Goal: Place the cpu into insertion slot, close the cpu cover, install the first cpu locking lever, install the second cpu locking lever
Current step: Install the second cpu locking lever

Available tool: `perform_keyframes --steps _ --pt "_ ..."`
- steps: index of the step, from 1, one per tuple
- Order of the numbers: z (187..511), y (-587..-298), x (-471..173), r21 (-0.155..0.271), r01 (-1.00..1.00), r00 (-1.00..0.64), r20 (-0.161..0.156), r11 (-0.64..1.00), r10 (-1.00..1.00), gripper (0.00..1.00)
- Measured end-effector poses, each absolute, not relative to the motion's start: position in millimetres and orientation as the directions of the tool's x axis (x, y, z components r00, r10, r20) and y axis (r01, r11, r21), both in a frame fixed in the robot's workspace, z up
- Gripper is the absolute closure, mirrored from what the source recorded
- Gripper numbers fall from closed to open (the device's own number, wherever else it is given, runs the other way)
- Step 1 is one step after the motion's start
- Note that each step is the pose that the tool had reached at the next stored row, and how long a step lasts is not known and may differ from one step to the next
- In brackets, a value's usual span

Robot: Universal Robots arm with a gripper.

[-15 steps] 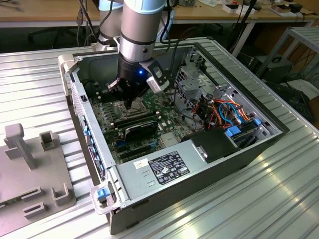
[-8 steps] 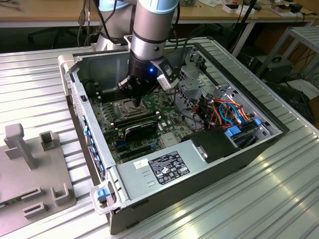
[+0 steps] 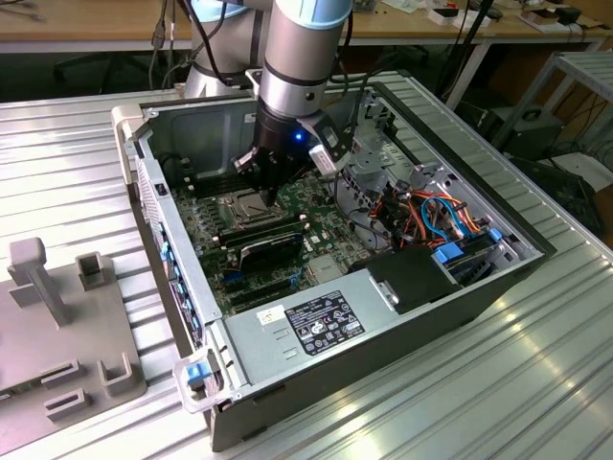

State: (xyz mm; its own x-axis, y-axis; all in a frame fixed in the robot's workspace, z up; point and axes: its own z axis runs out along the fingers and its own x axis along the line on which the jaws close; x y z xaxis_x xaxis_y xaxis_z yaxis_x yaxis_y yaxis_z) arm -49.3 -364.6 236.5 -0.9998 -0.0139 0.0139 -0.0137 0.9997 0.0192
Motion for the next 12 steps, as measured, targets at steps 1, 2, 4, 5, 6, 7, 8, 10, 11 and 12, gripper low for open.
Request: perform_keyframes --steps 1,2,4,5,6,7,8,10,11,12 --pt "236.4 -364.7 -49.3 0.019 -0.014 -1.0 0.014 1.0 -0.014 0.89" --pt "236.4 -364.8 -49.3 0.019 -0.014 -1.0 0.014 1.0 -0.014 0.89" --pt "236.4 -364.9 -49.2 0.019 -0.014 -1.0 0.014 1.0 -0.014 0.89" --pt "236.4 -364.9 -49.2 0.019 -0.014 -1.0 0.014 1.0 -0.014 0.89" --pt "236.4 -364.9 -49.2 0.019 -0.014 -1.0 0.014 1.0 -0.014 0.89" --pt "236.4 -364.9 -49.2 0.018 -0.014 -1.0 0.014 1.0 -0.014 0.89" --pt "236.4 -364.9 -49.2 0.019 -0.014 -1.0 0.014 1.0 -0.014 0.89" --pt "236.4 -364.9 -49.2 0.018 -0.014 -1.0 0.014 1.0 -0.014 0.89" --pt "236.4 -364.9 -49.3 0.018 -0.014 -1.0 0.014 1.0 -0.014 0.89" --pt "236.3 -365.1 -49.6 0.019 -0.014 -1.0 0.014 1.0 -0.014 0.89"
